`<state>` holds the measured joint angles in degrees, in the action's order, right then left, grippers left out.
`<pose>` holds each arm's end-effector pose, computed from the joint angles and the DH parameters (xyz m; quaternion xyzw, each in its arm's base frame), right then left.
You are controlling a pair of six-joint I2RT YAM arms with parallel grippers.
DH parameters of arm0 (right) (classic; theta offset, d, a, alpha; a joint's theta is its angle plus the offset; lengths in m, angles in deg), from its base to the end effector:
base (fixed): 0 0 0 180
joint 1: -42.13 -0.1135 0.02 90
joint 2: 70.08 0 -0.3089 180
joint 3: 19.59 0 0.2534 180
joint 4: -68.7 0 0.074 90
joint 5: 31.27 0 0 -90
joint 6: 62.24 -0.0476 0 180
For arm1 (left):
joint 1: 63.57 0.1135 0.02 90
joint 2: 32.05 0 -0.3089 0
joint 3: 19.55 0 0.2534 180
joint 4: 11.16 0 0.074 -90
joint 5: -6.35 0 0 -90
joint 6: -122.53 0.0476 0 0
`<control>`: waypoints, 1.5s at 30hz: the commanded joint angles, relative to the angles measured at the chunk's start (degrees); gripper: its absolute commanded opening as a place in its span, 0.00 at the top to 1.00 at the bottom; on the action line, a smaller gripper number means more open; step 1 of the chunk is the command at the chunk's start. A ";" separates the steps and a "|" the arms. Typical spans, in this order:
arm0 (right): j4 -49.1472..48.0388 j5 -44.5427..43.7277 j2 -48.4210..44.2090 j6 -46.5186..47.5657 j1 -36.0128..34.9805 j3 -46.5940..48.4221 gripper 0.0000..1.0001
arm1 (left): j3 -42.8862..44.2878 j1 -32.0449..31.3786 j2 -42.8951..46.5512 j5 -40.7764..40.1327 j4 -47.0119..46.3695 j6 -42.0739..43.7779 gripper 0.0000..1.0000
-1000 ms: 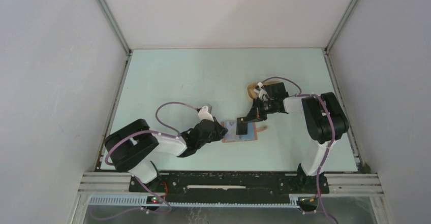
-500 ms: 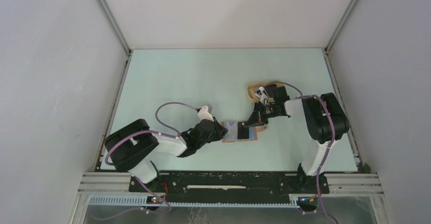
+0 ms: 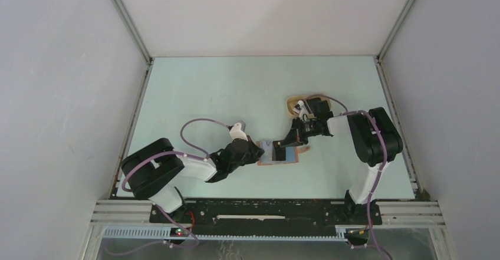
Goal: Put the credit cards into the card holder
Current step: Insert the credit card into the card holder.
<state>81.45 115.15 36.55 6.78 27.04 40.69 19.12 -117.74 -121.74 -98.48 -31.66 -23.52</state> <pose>0.3130 0.1255 0.1400 -0.0821 0.8547 0.5059 0.0822 0.1744 -0.2208 0.1645 -0.0781 0.8599 -0.3394 0.3733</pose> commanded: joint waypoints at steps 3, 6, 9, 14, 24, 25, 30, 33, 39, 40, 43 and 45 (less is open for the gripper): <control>1.51 -3.34 0.97 0.46 -1.49 0.31 1.00 | 0.97 0.19 -1.43 -0.39 4.09 0.68 1.00; 4.72 -6.48 -0.29 0.32 -0.64 -0.62 1.00 | 0.87 0.16 -1.26 -0.54 4.13 0.59 1.00; 5.18 -9.07 -1.50 -1.23 0.14 -1.40 1.00 | 0.95 0.19 -1.28 -0.48 4.12 0.59 1.00; 5.31 -11.91 -4.32 -2.46 -0.11 -2.86 1.00 | 0.95 0.21 -1.31 -0.55 4.14 0.68 1.00; 3.56 -12.41 -3.23 -4.66 -1.76 -3.16 1.00 | 0.96 0.21 -1.35 -0.32 4.00 0.92 1.00; 3.45 -12.39 -2.95 -4.77 -1.90 -2.98 1.00 | 1.00 0.21 -1.48 -0.27 3.90 0.94 1.00; 3.12 -11.67 -1.67 -5.05 -2.67 -1.84 1.00 | 1.05 0.21 -1.65 0.01 3.74 1.11 1.00; 3.10 -10.89 -0.73 -5.12 -3.78 -0.64 1.00 | 0.96 0.21 -1.54 0.14 3.46 1.12 1.00; 3.82 -9.88 1.23 -4.63 -6.78 2.89 0.96 | 0.55 0.21 -1.40 0.36 2.72 1.21 1.00; 4.41 -9.73 1.40 -4.17 -6.91 3.38 0.93 | 0.43 0.21 -1.34 0.36 2.55 1.21 1.00; 6.17 -9.57 1.03 -2.09 -6.76 4.20 0.82 | 0.26 0.21 -1.25 0.41 2.26 1.21 1.00; 6.83 -9.87 0.51 -1.05 -6.39 4.26 0.76 | 0.21 0.21 -1.19 0.34 2.21 1.21 1.00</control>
<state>84.79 107.63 36.75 2.19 21.66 44.10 19.12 -117.63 -121.76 -98.46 -31.83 -23.43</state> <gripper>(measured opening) 0.197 0.005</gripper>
